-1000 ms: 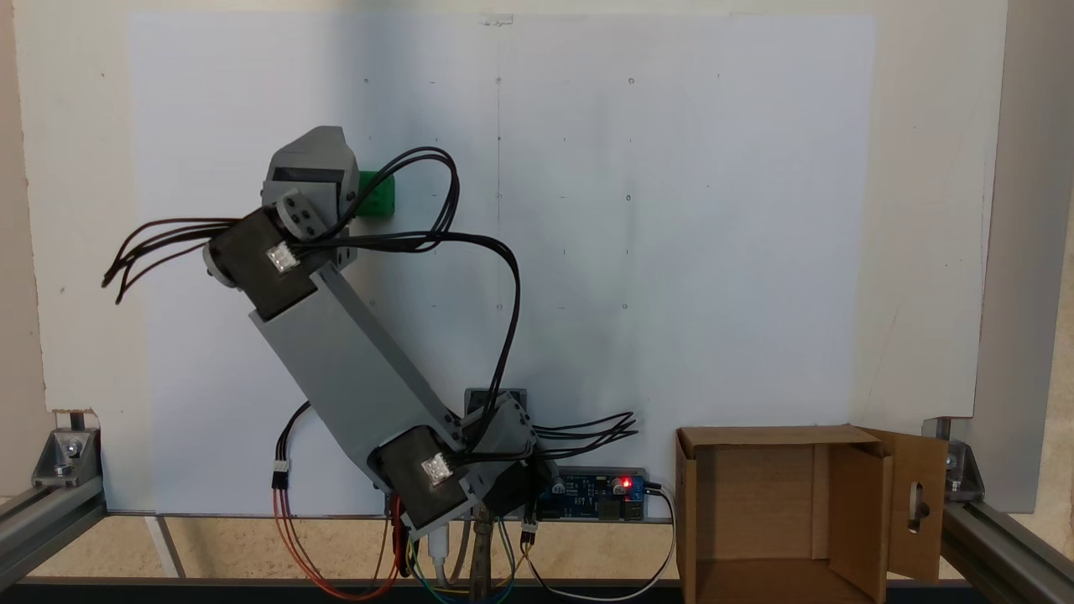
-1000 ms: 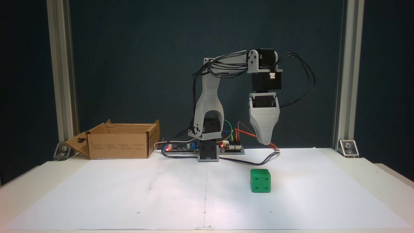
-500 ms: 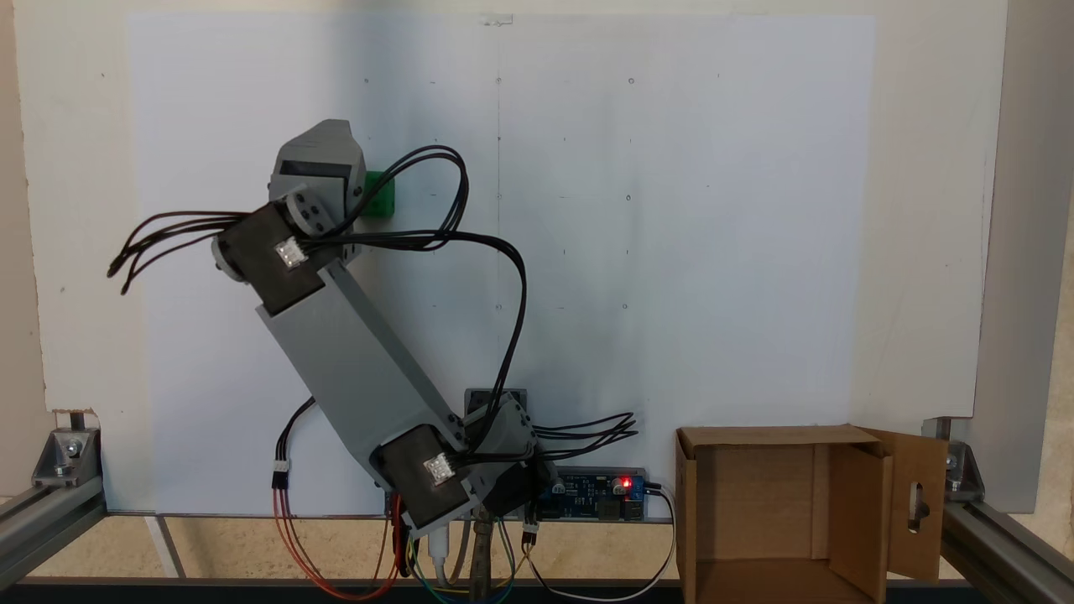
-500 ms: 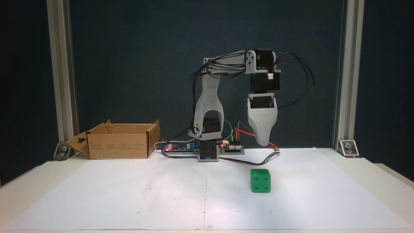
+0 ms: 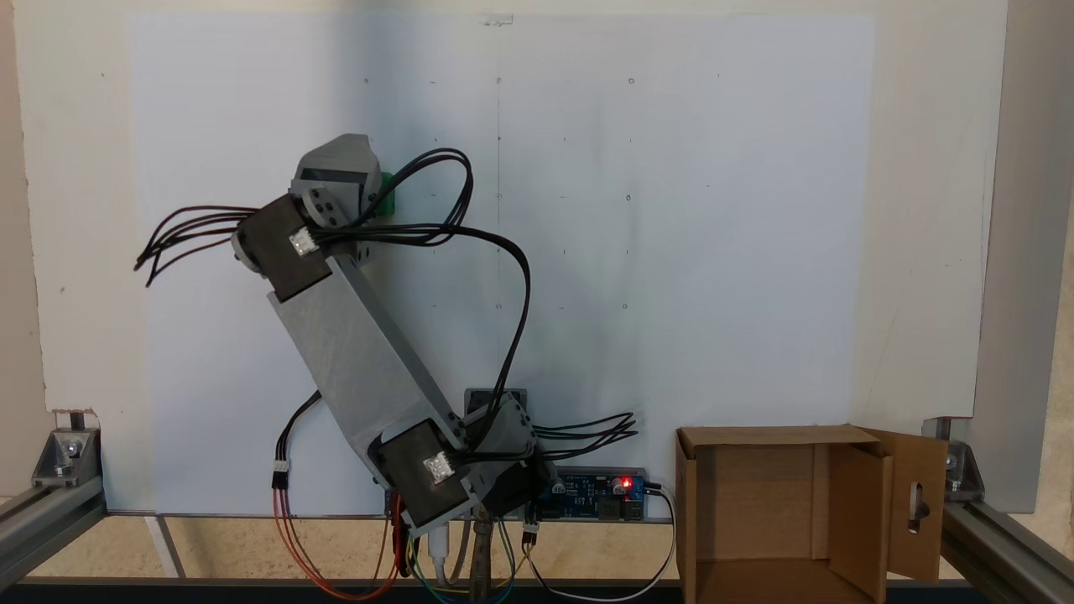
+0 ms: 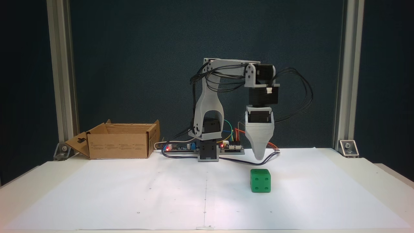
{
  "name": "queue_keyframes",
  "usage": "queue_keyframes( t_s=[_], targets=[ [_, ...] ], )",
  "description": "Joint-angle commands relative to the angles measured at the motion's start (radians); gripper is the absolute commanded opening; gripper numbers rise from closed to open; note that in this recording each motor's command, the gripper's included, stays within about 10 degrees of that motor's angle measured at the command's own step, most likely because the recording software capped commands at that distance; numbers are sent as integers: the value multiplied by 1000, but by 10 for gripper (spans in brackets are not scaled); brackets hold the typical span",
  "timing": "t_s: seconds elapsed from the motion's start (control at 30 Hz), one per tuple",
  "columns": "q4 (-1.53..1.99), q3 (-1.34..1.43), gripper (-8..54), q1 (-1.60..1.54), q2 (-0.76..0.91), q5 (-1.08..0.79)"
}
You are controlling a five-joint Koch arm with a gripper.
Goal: Grasp a green dice and put it in the bin.
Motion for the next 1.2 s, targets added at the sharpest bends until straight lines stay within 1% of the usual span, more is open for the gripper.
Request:
queue_keyframes(
  t_s=[0.0,0.37,0.53,1.0,1.17],
  targets=[
    [-41,5,437,2,2,69],
    [-144,127,437,2,-8,69],
    [-278,216,436,2,-20,69],
    [-301,222,430,3,-40,69],
    [-334,222,416,3,-49,69]
  ],
)
